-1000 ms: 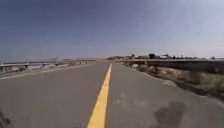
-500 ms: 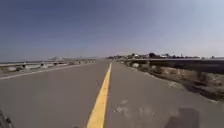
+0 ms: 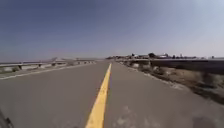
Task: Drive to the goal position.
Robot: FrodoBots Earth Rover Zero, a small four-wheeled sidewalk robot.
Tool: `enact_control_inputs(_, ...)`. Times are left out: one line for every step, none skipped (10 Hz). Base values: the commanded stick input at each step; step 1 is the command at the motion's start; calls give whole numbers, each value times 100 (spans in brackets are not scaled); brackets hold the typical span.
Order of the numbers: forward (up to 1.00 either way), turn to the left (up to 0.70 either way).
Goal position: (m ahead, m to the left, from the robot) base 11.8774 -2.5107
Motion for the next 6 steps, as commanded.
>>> enact_control_inputs(50,0)
enact_control_inputs(50,0)
enact_control_inputs(50,0)
enact_control_inputs(50,0)
enact_control_inputs(50,0)
enact_control_inputs(50,0)
